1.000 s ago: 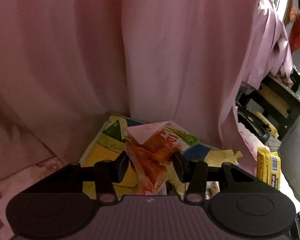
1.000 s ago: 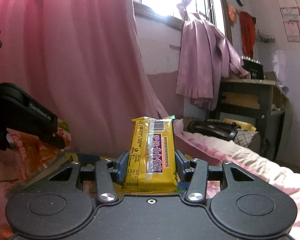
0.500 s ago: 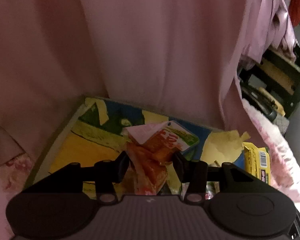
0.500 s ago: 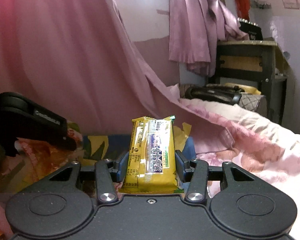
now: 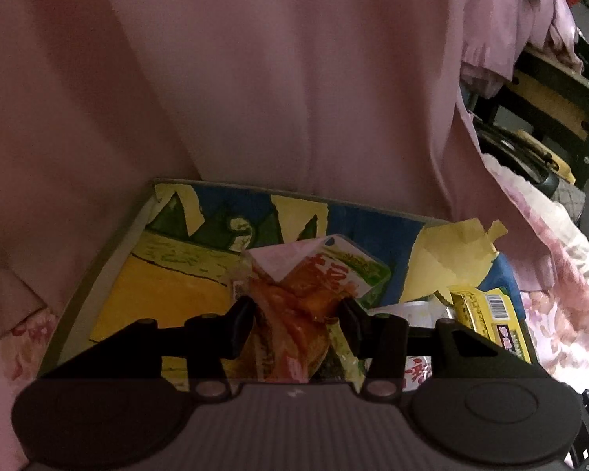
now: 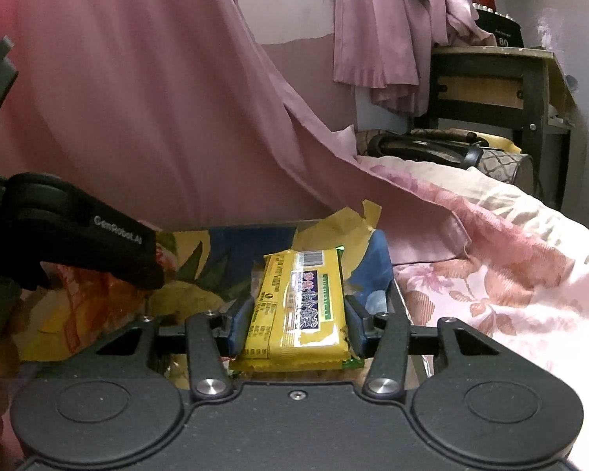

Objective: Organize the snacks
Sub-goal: 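Carry the fruit bag and wafer bar into the tray and open both tools, then lift both tools out of the tray and move back to the snacks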

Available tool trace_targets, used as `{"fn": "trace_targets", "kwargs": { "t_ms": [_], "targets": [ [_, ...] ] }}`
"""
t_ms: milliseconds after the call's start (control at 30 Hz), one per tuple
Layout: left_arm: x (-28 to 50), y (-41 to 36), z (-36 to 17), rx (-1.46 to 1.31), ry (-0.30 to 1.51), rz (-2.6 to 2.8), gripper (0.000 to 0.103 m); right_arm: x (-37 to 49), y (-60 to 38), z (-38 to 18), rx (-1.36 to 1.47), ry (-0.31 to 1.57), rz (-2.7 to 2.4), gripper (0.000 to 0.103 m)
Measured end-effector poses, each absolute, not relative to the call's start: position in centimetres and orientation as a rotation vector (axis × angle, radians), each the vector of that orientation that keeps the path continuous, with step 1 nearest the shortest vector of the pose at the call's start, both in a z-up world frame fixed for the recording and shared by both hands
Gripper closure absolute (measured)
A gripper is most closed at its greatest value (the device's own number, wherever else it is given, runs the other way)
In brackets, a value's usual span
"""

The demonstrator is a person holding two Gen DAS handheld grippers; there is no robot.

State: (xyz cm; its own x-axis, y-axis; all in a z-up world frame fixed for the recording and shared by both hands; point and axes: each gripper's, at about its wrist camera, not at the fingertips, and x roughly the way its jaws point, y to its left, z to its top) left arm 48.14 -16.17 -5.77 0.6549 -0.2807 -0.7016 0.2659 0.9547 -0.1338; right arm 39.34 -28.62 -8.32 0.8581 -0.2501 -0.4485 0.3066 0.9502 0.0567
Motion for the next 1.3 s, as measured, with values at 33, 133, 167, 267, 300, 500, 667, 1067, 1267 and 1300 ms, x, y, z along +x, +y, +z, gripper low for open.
{"fn": "trace_targets", "kwargs": {
  "t_ms": [33, 133, 167, 267, 300, 500, 667, 1067, 1267, 1300],
  "targets": [
    [48.1, -16.3, -5.8, -0.012, 0.804, -0.312, 0.049, 39.3, -28.6, -8.4, 0.127, 0.457, -0.297, 0.048],
    [47.8, -16.4, -5.8, -0.015, 0.803, -0.326, 0.037, 39.2, -28.9, -8.5, 0.138, 0.459, -0.3, 0.042],
    [47.6, -16.4, -5.6, -0.016, 0.794, -0.33, 0.029, 39.1, -28.9, -8.4, 0.141, 0.461, -0.3, 0.04],
    [46.8, -16.3, -4.9, -0.008, 0.771, -0.341, 0.021, 38.6, -29.1, -8.1, 0.155, 0.452, -0.3, 0.032],
    [46.6, -16.3, -4.6, -0.007, 0.767, -0.347, 0.021, 38.4, -29.2, -7.9, 0.159, 0.446, -0.299, 0.029],
    [44.3, -14.5, -2.2, -0.054, 0.712, -0.337, 0.012, 36.3, -29.1, -5.9, 0.172, 0.383, -0.295, 0.018],
    [41.0, -12.2, 0.4, -0.092, 0.621, -0.306, 0.003, 33.3, -28.6, -3.1, 0.178, 0.31, -0.283, 0.012],
    [30.7, -6.7, 5.0, -0.184, 0.432, -0.229, 0.0, 22.5, -26.4, 3.1, 0.109, 0.141, -0.255, 0.001],
    [25.3, -5.0, 5.1, -0.179, 0.399, -0.198, 0.0, 17.7, -25.2, 3.6, 0.083, 0.152, -0.211, 0.001],
    [24.4, -4.8, 5.0, -0.171, 0.395, -0.192, 0.0, 17.0, -25.0, 3.6, 0.083, 0.159, -0.203, 0.001]
  ]
}}
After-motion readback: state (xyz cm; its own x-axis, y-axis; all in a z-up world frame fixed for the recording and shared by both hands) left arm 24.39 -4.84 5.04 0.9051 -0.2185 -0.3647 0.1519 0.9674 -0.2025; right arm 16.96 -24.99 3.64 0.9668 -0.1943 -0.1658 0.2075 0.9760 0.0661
